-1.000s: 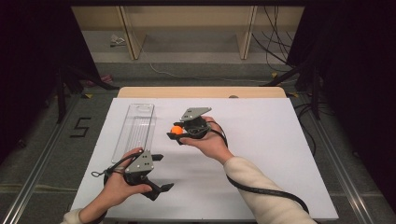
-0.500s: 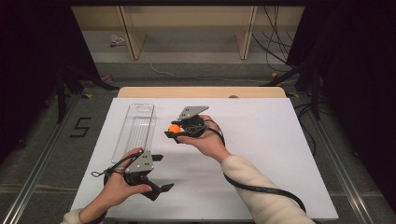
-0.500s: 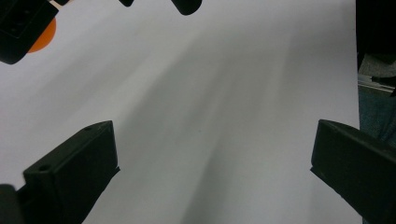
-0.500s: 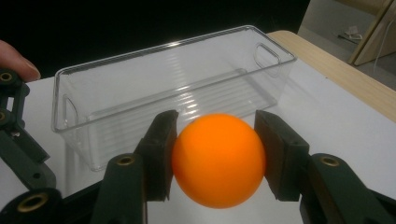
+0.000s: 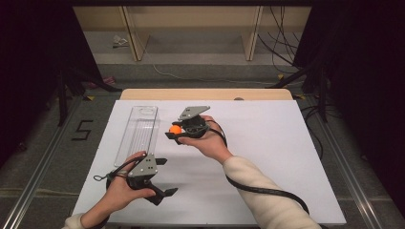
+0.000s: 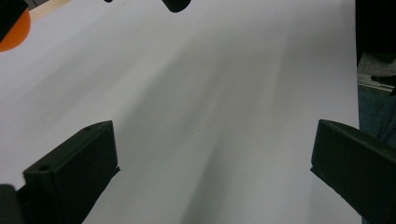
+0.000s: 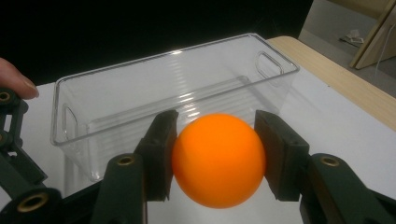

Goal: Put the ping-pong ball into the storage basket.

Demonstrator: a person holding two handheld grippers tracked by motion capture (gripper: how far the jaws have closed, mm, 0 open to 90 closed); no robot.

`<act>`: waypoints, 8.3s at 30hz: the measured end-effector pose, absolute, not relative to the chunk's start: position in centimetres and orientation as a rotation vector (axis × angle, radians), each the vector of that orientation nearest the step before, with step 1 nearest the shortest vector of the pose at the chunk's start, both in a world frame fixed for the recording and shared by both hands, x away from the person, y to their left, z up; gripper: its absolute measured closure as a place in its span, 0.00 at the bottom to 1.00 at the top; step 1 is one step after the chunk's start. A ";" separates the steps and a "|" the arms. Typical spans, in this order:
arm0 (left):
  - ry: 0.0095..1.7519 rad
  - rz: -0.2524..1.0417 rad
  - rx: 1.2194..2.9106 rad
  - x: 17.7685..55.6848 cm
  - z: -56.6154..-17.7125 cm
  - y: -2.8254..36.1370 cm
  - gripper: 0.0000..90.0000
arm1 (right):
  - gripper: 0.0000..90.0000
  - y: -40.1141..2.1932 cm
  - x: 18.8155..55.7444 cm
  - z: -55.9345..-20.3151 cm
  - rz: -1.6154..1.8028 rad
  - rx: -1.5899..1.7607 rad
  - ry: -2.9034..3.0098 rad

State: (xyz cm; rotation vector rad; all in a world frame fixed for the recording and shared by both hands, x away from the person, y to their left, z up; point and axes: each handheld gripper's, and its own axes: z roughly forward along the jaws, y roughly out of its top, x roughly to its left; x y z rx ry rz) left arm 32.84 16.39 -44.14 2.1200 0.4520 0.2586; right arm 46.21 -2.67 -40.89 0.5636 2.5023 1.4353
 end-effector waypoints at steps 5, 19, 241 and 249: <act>0.451 0.256 2.121 32.8 -44.1 16.4 0.00 | 0.57 -2.4 46.3 -40.8 1.437 0.559 2.503; 0.446 0.252 2.126 32.8 -44.2 16.3 0.00 | 0.57 -1.7 46.5 -40.6 1.436 0.549 2.511; 0.403 0.219 2.157 32.5 -44.4 15.9 0.01 | 0.57 10.2 50.6 -43.2 1.287 0.486 2.725; 0.403 0.218 2.158 32.5 -44.4 15.9 0.01 | 0.57 10.3 50.6 -43.5 1.268 0.487 2.736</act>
